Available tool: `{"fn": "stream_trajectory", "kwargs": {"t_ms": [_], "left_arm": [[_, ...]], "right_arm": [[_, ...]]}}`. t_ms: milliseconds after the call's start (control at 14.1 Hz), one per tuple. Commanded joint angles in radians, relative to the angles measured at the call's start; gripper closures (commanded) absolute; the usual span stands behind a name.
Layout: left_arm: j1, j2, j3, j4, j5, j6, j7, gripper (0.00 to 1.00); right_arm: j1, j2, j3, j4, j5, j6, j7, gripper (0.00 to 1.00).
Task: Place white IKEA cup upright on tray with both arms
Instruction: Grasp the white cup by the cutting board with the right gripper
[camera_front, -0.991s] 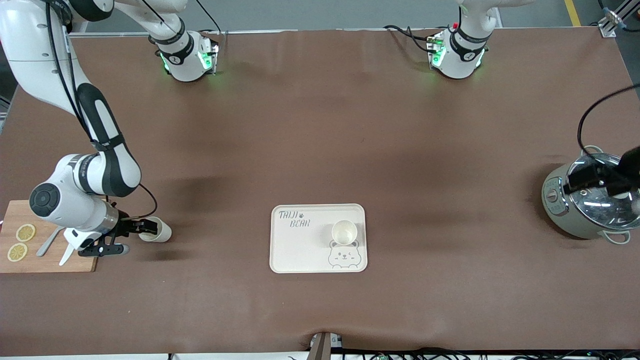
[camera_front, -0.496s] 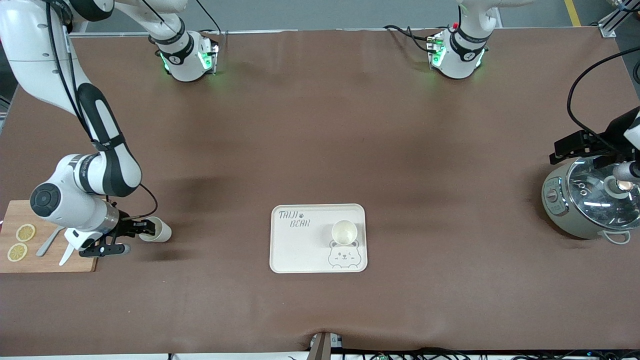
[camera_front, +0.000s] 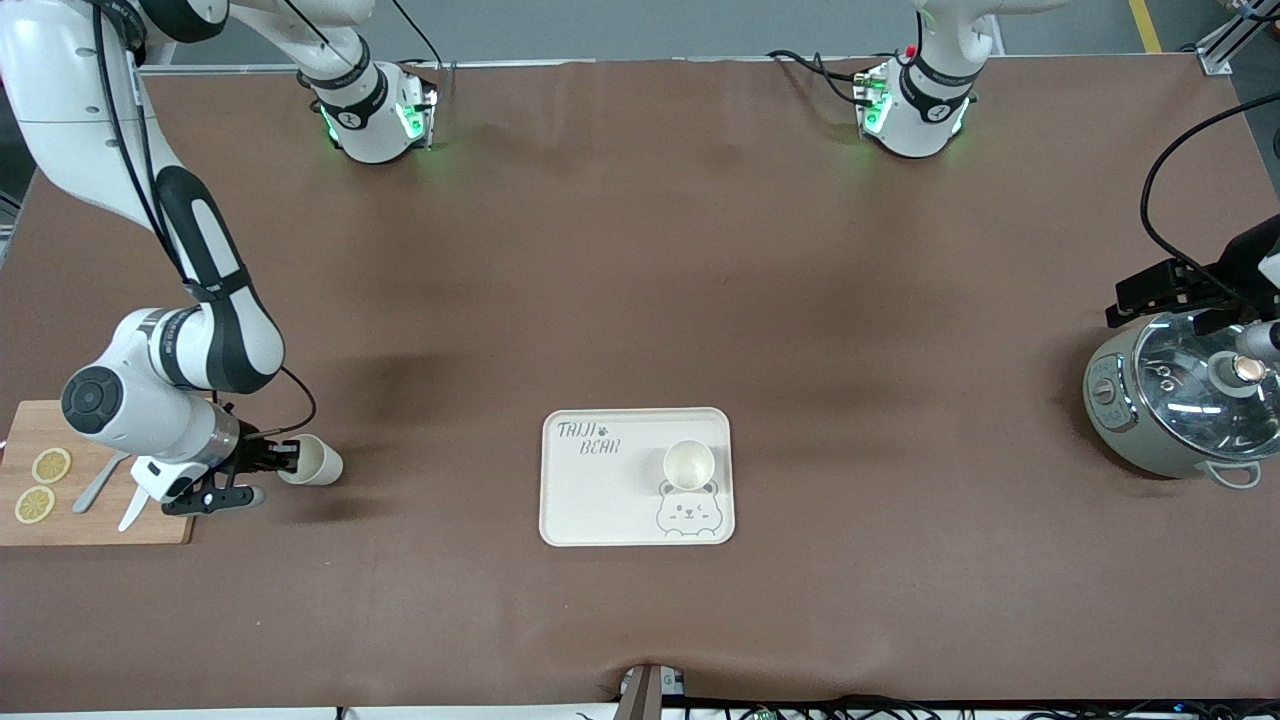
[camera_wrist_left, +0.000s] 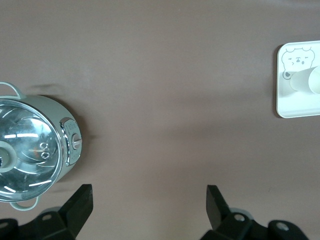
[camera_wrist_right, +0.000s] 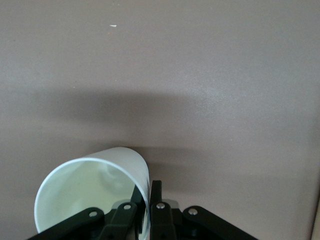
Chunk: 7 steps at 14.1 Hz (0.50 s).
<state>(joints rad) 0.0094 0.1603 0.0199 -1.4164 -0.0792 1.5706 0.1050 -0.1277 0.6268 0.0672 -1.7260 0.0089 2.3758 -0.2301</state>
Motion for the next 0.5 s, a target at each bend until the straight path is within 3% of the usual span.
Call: {"fn": "stream_trajectory", "kwargs": {"t_ms": [0, 354, 425], "left_arm": [[0.009, -0.027, 0.0, -0.01, -0.008, -0.02, 0.015, 0.0], [-0.017, -0.051, -0.021, -0.01, -0.004, -0.066, -0.024, 0.0], [-0.054, -0.057, 0.0, -0.01, -0.004, -0.079, -0.025, 0.0]], "right_arm": [[-0.001, -0.006, 0.002, 0.005, -0.004, 0.0, -0.041, 1.0], [0.0, -0.025, 0.006, 0.016, -0.003, -0.01, -0.048, 1.0], [0.0, -0.045, 0.013, 0.023, 0.0, -0.047, -0.045, 1.0]]}}
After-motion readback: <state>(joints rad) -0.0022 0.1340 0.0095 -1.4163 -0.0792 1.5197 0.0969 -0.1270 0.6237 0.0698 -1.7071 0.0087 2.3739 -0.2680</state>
